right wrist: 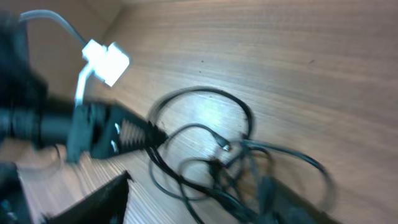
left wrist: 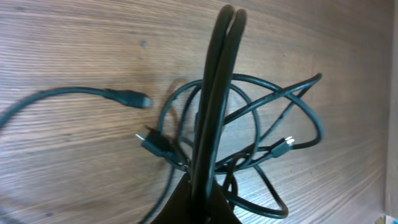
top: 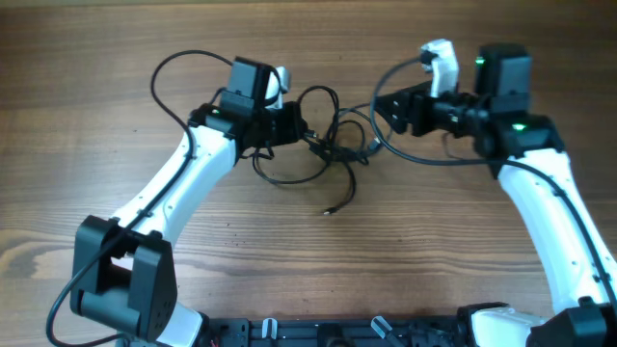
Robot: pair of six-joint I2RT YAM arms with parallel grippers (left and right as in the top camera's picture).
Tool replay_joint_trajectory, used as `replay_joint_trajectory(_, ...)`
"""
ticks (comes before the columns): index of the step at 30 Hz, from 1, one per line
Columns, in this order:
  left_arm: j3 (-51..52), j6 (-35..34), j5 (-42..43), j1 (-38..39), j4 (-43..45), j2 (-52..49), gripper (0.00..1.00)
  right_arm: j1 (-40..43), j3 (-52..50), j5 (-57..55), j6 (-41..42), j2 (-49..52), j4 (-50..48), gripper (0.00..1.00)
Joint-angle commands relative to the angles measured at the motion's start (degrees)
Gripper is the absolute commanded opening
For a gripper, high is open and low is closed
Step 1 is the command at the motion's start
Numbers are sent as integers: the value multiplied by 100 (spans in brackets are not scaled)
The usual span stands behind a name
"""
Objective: Untangle cables
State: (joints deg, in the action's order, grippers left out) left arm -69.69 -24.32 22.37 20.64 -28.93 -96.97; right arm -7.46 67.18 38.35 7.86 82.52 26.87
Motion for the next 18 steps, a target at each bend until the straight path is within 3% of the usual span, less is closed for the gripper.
replay_joint_trajectory(1, 35, -732, -216, 175, 20, -57, 4, -402, 96, -990, 2671, 391, -122, 52)
replay_joint_trajectory(4, 35, -1327, -389, 164, 24, -57, 4, -654, 96, -1016, 3147, 772, -262, 44)
replay_joint_trajectory(9, 35, -1757, -424, 164, 26, -57, 4, -734, 96, -872, 3418, 1255, -264, 40)
replay_joint_trajectory(18, 35, -1816, -431, 164, 28, -57, 4, -796, 96, -632, 3436, 1786, -393, 34)
